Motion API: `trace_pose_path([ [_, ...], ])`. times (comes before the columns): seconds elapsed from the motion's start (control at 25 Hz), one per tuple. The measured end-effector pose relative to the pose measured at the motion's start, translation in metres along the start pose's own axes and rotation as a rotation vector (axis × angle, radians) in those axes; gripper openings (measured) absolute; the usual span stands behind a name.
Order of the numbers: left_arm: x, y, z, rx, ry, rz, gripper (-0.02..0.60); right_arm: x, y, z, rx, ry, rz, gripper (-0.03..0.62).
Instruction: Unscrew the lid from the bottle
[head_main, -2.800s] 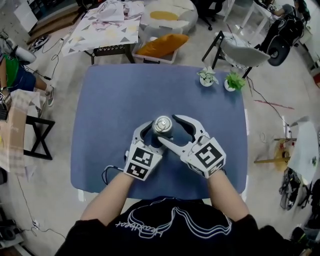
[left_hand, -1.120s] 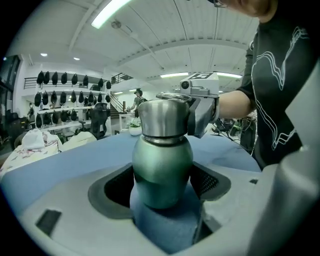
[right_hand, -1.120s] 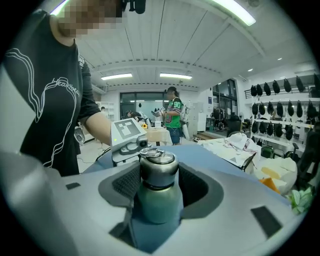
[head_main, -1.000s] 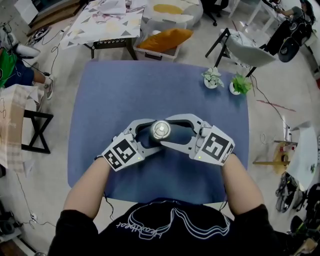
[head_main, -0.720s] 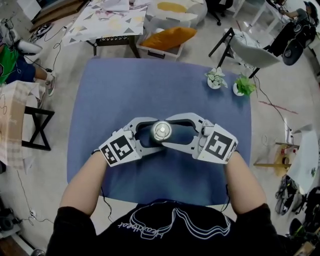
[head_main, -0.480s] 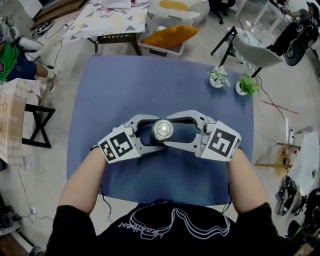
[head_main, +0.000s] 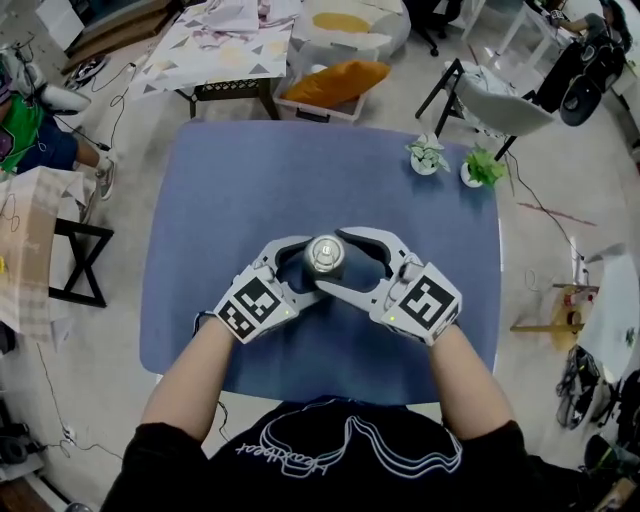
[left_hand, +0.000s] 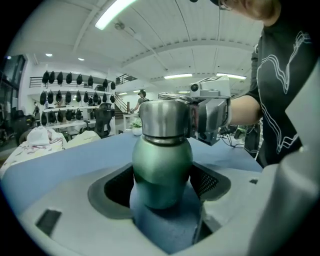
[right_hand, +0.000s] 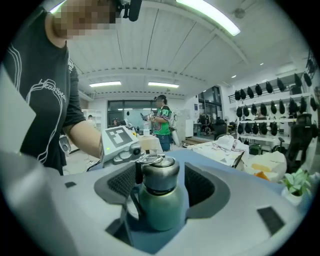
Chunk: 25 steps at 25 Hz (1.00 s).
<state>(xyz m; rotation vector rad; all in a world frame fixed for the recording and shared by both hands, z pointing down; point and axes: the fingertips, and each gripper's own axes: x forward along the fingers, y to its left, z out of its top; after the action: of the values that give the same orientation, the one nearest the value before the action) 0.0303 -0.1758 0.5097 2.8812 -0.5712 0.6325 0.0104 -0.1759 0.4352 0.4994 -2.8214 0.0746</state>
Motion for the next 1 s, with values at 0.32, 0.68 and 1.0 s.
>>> trace_pose_path([
  [0.32, 0.0, -0.0004, -0.0015, -0.125, -0.029, 0.226, 0.348, 0.0018, 0.0012, 0.0008, 0.001, -0.036, -0.192, 0.311],
  [0.68, 0.0006, -0.0003, -0.0019, -0.164, -0.052, 0.325, 0.348, 0.0035, -0.0002, -0.001, 0.013, -0.057, -0.279, 0.259],
  [1.0, 0.0001, 0.0005, 0.0003, -0.141, -0.082, 0.303, 0.348, 0.0036, -0.0001, 0.0006, 0.004, -0.063, -0.242, 0.256],
])
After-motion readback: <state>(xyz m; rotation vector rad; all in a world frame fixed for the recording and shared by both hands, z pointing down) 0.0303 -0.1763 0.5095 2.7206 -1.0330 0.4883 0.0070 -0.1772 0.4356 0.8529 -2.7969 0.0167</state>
